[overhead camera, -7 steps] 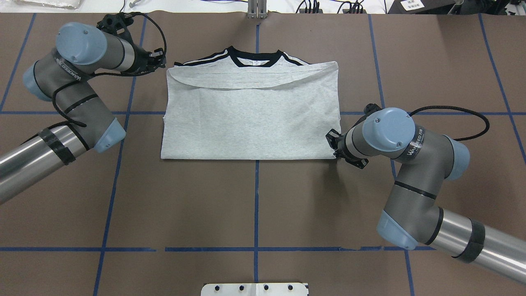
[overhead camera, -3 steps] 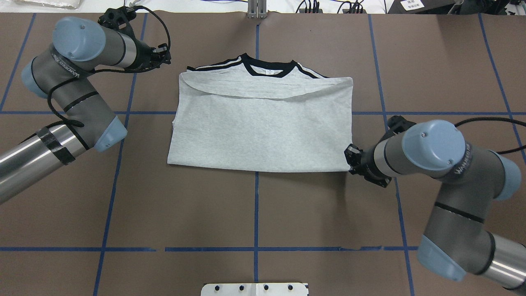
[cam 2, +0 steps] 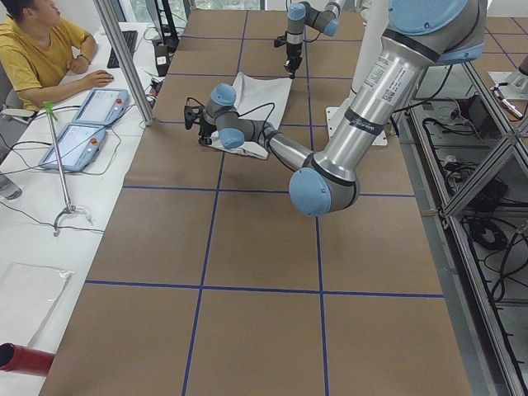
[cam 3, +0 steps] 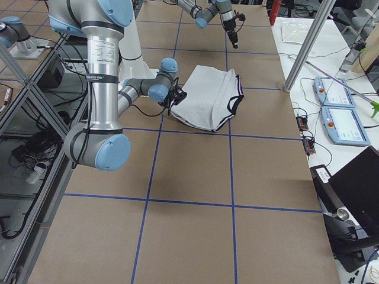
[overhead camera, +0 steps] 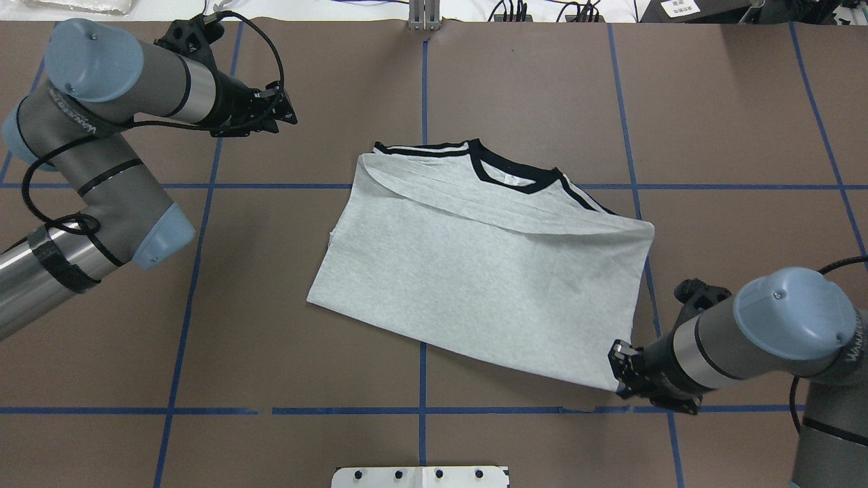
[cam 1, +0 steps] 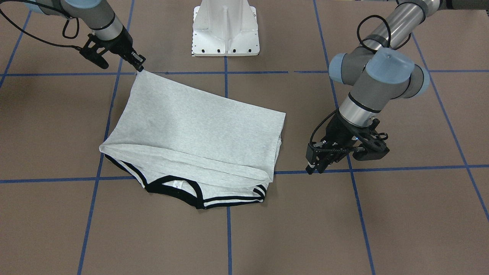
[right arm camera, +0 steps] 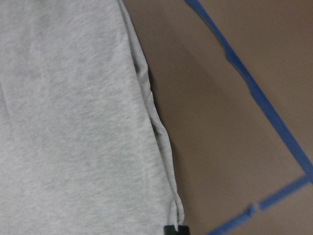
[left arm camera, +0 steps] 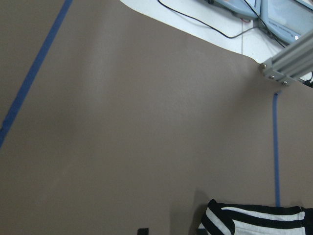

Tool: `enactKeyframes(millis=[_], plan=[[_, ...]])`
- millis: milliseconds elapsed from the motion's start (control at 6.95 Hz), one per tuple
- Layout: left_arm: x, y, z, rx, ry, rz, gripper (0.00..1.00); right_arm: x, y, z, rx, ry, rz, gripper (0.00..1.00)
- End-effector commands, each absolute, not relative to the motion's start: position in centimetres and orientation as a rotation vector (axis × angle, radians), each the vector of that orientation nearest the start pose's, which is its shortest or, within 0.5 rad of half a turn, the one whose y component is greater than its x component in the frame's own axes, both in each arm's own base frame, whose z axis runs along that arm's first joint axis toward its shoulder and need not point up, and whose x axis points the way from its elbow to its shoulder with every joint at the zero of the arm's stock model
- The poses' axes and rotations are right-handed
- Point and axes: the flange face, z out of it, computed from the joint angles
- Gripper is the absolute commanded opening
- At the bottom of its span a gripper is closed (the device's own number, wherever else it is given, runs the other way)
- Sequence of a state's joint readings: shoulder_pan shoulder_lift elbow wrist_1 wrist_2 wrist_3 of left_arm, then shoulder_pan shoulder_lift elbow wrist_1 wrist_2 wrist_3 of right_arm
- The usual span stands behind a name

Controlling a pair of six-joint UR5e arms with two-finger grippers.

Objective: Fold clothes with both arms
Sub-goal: 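Drag the folded shirt's near corner with the right gripper, rotating the shirt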

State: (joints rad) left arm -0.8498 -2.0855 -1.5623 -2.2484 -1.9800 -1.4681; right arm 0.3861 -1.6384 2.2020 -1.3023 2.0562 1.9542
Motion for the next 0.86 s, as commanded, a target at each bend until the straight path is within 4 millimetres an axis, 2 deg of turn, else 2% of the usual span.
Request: enactKeyframes(millis=[0, 144, 288, 432, 576, 719], plan=[[39.0, -51.8, 25.8, 0.063, 1.285, -0.436, 0.47, -38.3, -16.7, 34.6, -0.658, -0.755, 0.404, 0.05], [40.3, -49.8, 25.2, 0.000, 1.260, -0.458, 0.49, -39.2, -14.7, 34.6, -0.646, -0.739, 0.407, 0.37], [42.5, -46.8, 25.0, -0.070, 1.208, -0.456, 0.55, -39.7, -14.6, 34.9, -0.595, -0.745, 0.442, 0.99], [44.7, -44.7, 25.7, -0.134, 1.171, -0.468, 0.62, -38.4, -17.8, 34.6, -0.564, -0.780, 0.515, 1.00], [45.7, -43.2, 25.5, -0.176, 1.166, -0.480, 0.64, -37.5, -21.8, 33.6, -0.524, -0.836, 0.599, 1.00], [47.1, -41.7, 27.1, -0.213, 1.094, -0.514, 0.64, -37.3, -29.5, 31.9, -0.431, -0.926, 0.728, 1.00]])
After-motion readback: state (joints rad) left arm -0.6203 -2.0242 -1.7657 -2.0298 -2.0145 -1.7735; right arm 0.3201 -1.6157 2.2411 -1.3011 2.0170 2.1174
